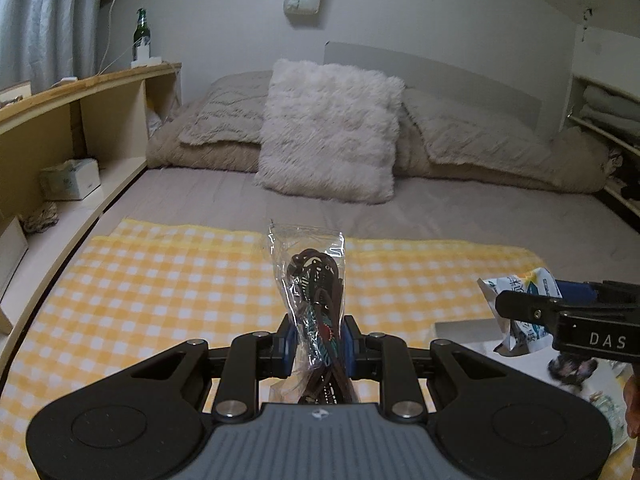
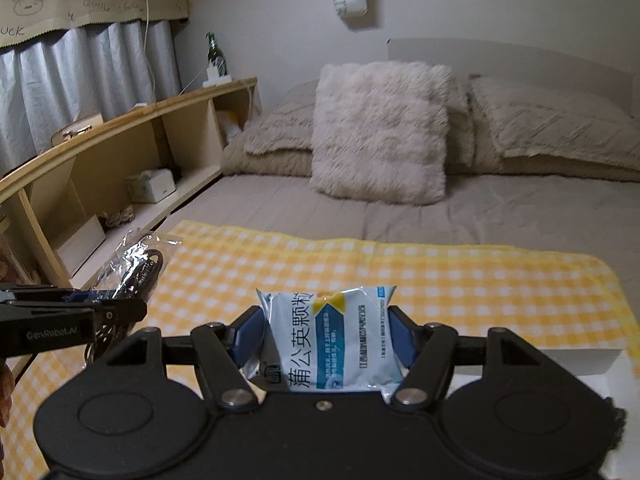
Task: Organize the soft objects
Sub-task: 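Lift the dark hair-tie bag and sachet and carry both over the box, then lower the dark hair-tie bag and sachet into the box and open both tools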
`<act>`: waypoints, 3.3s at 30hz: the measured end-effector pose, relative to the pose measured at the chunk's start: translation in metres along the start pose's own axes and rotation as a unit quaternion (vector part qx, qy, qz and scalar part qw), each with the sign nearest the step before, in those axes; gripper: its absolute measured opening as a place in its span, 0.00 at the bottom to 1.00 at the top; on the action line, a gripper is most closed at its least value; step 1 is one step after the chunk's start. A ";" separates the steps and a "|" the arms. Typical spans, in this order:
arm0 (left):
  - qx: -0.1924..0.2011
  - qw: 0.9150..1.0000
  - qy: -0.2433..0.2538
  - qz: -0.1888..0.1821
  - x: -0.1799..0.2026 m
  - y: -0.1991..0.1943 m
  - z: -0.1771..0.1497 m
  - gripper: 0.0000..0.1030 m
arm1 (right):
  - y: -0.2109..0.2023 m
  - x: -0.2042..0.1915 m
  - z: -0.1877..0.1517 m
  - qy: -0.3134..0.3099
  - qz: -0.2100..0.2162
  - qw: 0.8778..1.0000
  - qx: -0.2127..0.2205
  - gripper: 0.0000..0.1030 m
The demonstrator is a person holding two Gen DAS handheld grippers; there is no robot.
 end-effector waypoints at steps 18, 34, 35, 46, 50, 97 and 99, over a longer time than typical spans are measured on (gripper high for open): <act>0.000 0.997 0.015 -0.082 0.099 0.013 -0.005 0.24 | -0.058 0.103 -0.022 0.039 -0.080 0.996 0.015 0.66; -0.115 0.971 -0.051 -0.205 0.192 0.070 -0.059 0.24 | -0.063 0.178 -0.058 0.110 -0.110 0.988 -0.010 0.66; -0.125 0.968 -0.060 -0.210 0.196 0.075 -0.064 0.24 | -0.062 0.180 -0.059 0.113 -0.110 0.987 -0.012 0.66; -0.169 0.960 -0.090 -0.202 0.212 0.133 -0.108 0.24 | -0.032 0.192 -0.078 0.180 -0.075 0.979 -0.057 0.66; -0.171 0.962 -0.098 -0.190 0.206 0.149 -0.116 0.24 | -0.017 0.191 -0.087 0.216 -0.064 0.971 -0.079 0.66; -0.161 0.972 -0.018 -0.170 0.209 0.145 -0.117 0.80 | 0.040 0.198 -0.125 0.217 -0.014 0.968 -0.125 0.99; -0.157 0.973 -0.016 -0.169 0.208 0.138 -0.116 0.81 | 0.035 0.195 -0.121 0.211 -0.015 0.969 -0.127 0.99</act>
Point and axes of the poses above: each gripper's, at about its wrist camera, not at the fingertips, and y roughly the way its jaws point, x to its right, z to its top, the point moved 7 cm from there along y, roughly the way its jaws point, and after that the axes turned 11 degrees about -y, right-handed, at the moved point
